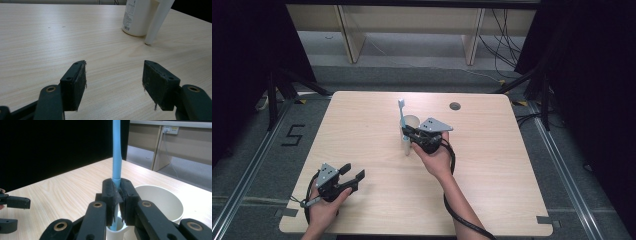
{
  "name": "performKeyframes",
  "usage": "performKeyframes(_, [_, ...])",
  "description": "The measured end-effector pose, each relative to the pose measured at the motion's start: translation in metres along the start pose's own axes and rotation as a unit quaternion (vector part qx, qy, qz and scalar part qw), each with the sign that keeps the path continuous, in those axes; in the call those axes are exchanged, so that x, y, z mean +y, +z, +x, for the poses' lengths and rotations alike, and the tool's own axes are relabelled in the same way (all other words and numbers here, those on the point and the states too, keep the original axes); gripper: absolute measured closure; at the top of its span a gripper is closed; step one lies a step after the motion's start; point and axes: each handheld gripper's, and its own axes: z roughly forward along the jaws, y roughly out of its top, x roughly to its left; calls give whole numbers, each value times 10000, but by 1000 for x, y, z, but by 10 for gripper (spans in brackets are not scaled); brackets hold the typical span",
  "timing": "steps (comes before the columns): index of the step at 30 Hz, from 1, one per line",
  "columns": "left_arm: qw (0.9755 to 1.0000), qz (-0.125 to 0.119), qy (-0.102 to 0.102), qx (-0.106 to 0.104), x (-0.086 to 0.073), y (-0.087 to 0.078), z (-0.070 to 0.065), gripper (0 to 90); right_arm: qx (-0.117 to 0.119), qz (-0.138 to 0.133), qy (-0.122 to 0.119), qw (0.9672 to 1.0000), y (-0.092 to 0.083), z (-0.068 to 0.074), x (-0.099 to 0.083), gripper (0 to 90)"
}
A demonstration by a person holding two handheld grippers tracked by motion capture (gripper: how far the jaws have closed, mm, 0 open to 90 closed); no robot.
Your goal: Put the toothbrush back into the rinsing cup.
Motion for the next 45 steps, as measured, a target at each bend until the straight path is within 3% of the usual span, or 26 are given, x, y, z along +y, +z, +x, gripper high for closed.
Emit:
performKeyframes(6, [10000,1,1,4,0,0,0,353,32,76,-98,9999,0,-1,-1,832])
performKeyframes(11, [10000,6,3,8,0,0,0,353,14,148,-42,9999,-1,0,-2,834])
performKeyframes(14, [10000,1,-1,1,0,0,0,352,17,98,-189,9998,0,-2,-2,834])
performKeyframes(17, [10000,8,0,1,0,0,0,352,67,80,-175,9998,1,-2,-3,834])
performKeyframes(30, [10000,-2,0,3,0,0,0,352,-63,140,-196,9997,0,-1,-7,832])
performKeyframes(34, [10000,0,4,1,0,0,0,352,18,168,-164,9997,0,-2,-8,830])
performKeyframes(38, [10000,-2,-2,1,0,0,0,352,-48,234,-276,9993,0,-3,-8,826])
performKeyframes(45, [10000,-1,-2,4,0,0,0,352,6,255,-133,9996,2,0,-10,823])
